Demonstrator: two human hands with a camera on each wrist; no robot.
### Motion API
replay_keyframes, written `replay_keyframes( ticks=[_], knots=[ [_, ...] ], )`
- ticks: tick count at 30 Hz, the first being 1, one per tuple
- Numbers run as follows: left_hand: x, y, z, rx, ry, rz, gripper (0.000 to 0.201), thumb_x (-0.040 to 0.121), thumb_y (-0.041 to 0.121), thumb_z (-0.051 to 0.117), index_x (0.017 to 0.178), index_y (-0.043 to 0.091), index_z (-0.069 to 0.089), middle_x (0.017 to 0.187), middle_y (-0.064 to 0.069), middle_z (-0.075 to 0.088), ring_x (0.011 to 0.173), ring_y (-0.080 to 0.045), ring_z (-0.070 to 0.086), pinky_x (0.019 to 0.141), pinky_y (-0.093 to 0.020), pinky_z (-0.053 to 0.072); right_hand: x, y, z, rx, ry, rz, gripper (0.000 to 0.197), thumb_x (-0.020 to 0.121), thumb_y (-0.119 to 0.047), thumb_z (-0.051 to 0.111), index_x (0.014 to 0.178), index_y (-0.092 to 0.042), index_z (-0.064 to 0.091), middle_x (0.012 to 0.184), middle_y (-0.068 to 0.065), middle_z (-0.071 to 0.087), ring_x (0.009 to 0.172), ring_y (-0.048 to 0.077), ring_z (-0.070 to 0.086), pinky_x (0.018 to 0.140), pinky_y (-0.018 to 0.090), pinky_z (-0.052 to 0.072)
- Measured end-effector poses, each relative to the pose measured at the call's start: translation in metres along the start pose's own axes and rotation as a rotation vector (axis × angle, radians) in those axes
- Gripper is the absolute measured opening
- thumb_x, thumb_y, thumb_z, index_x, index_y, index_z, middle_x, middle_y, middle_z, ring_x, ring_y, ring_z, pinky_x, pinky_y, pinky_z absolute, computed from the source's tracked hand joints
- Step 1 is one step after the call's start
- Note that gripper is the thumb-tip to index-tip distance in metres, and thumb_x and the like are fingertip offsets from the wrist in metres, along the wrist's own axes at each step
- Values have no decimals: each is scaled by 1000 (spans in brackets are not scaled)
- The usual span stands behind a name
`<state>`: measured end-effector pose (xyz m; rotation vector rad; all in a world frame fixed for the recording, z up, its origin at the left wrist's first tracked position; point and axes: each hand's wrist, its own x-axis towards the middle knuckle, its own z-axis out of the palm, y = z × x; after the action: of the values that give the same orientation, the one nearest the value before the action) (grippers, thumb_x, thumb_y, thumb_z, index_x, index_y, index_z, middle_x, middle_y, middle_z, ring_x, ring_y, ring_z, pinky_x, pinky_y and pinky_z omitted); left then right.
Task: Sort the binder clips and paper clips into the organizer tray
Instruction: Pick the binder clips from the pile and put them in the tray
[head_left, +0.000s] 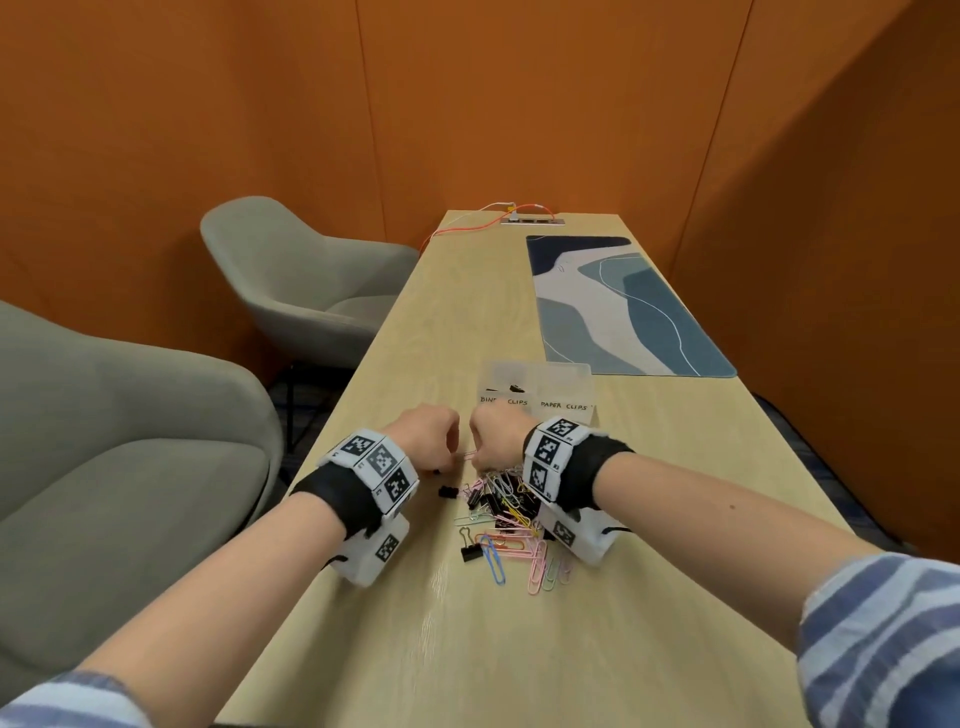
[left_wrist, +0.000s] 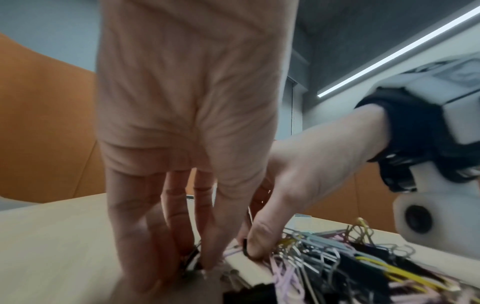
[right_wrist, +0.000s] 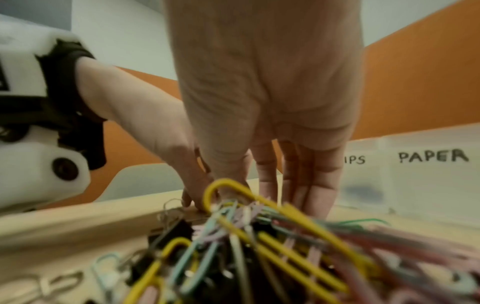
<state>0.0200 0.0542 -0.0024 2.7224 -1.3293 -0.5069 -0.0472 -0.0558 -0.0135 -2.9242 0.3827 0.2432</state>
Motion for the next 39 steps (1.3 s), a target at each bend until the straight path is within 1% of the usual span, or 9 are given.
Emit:
replay_keyframes(
  ticks=[3, 8, 14, 17, 22, 26, 34, 37, 39],
  knots=[
    [-2, -2, -3, -44, -24, 3, 21, 81, 13, 62, 102, 12, 59, 103, -10, 64, 91, -26, 63, 74, -32, 52, -4, 5, -3, 15, 59, -32, 18, 82, -21, 61, 90, -4, 63, 96, 13, 68, 92, 29, 64, 79, 38, 55],
    [-7, -4, -9, -150, -49, 70, 10, 85, 11, 52, 87, 16, 59, 91, -5, 62, 75, -18, 58, 54, -21, 47, -13, 30, -18, 312, 190, 90, 18, 83, -18, 56, 83, -3, 66, 86, 15, 69, 80, 25, 61, 75, 35, 50],
    [-20, -3, 1, -106, -157, 226, 20, 86, 7, 53, 100, 12, 65, 99, 5, 59, 78, -7, 54, 69, -16, 41, -38, 81, -38, 661, 224, 234, 5, 80, -12, 62, 78, -9, 62, 84, 13, 73, 73, 20, 70, 65, 27, 59],
    [-19, -3, 11, -25, -153, 261, 18, 83, 12, 62, 100, 15, 65, 99, 4, 49, 91, -12, 50, 83, -23, 41, -49, 92, -38, 564, 202, 234, 5, 78, -9, 63, 75, -9, 59, 78, 10, 70, 69, 20, 70, 67, 30, 59],
    [-16, -3, 17, -18, -141, 243, 28, 75, 17, 73, 100, 17, 61, 100, 3, 45, 90, -17, 51, 78, -28, 44, -62, 87, -25, 231, 109, 30, 12, 80, -2, 57, 86, -11, 62, 88, 4, 64, 80, 17, 57, 60, 17, 42],
    [-14, -6, 17, 11, -111, 235, 31, 75, 13, 69, 105, 16, 60, 102, 1, 48, 99, -22, 55, 89, -34, 48, -63, 82, -11, 60, 54, -64, 29, 83, 1, 50, 101, -10, 70, 104, 9, 67, 96, 21, 60, 78, 22, 42],
    [-17, -19, 12, -71, 25, 231, 18, 81, 14, 63, 98, 12, 67, 91, 5, 57, 84, -11, 55, 75, -20, 43, -58, 79, -5, -46, 31, -64, 21, 84, -13, 61, 105, -9, 63, 109, 10, 65, 104, 25, 56, 87, 31, 46],
    [-15, -23, 5, -160, 40, 208, 17, 82, 8, 59, 95, 14, 68, 81, 5, 63, 58, 4, 60, 61, -10, 46, -56, 79, -3, -34, 48, -53, 23, 83, -13, 63, 106, -9, 63, 110, 9, 65, 104, 25, 57, 88, 32, 47],
    [-13, -23, -2, -214, 28, 185, 18, 83, 4, 56, 95, 12, 68, 80, -2, 67, 48, 5, 59, 60, -10, 49, -55, 79, -2, -24, 51, -49, 20, 83, -11, 61, 103, -9, 64, 108, 10, 65, 103, 25, 57, 86, 33, 47]
  ],
)
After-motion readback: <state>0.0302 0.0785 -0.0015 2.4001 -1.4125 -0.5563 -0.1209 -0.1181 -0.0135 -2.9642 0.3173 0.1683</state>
